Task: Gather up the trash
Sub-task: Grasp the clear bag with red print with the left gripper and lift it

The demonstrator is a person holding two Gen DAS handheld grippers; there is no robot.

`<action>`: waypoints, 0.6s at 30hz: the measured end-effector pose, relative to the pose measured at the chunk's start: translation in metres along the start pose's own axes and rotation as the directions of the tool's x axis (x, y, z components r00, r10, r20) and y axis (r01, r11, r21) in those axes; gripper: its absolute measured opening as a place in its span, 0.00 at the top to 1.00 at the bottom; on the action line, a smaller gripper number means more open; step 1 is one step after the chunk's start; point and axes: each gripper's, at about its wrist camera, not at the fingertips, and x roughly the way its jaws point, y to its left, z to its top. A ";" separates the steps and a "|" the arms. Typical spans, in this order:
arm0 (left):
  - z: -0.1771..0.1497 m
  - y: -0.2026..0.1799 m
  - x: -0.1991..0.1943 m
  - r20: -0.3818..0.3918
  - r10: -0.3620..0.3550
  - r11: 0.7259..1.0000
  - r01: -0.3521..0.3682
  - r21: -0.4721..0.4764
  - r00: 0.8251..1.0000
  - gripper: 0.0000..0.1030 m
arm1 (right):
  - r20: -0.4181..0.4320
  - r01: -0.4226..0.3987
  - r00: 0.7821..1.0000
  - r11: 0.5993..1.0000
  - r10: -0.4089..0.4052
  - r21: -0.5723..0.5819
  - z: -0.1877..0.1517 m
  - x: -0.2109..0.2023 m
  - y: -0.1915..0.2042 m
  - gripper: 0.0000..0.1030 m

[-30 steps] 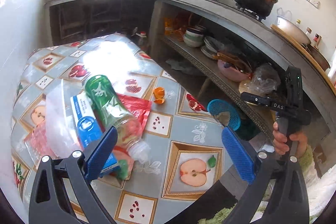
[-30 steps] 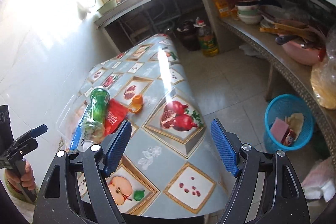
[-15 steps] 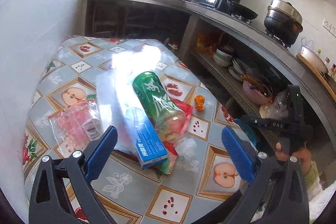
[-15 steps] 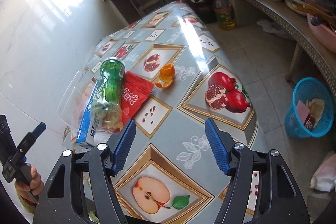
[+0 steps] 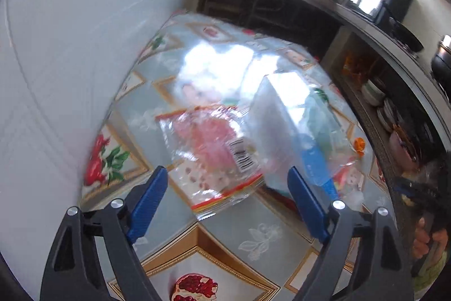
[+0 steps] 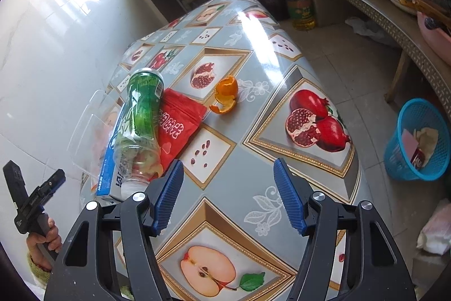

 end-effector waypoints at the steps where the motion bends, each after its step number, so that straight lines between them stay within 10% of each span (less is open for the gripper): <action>1: -0.001 0.011 0.006 -0.026 -0.016 0.998 0.014 -0.064 1.000 0.26 | -0.003 -0.004 1.000 1.000 0.004 0.004 0.000 0.002 0.000 0.40; 9: -0.013 0.048 0.038 -0.125 -0.121 0.948 0.077 -0.310 0.985 0.48 | -0.007 -0.017 1.000 1.000 0.017 -0.015 0.000 0.006 0.010 0.40; 18: -0.017 0.042 0.052 -0.141 -0.094 0.940 0.041 -0.337 0.986 0.90 | 0.001 -0.017 1.000 1.000 0.017 0.014 -0.004 0.000 0.001 0.40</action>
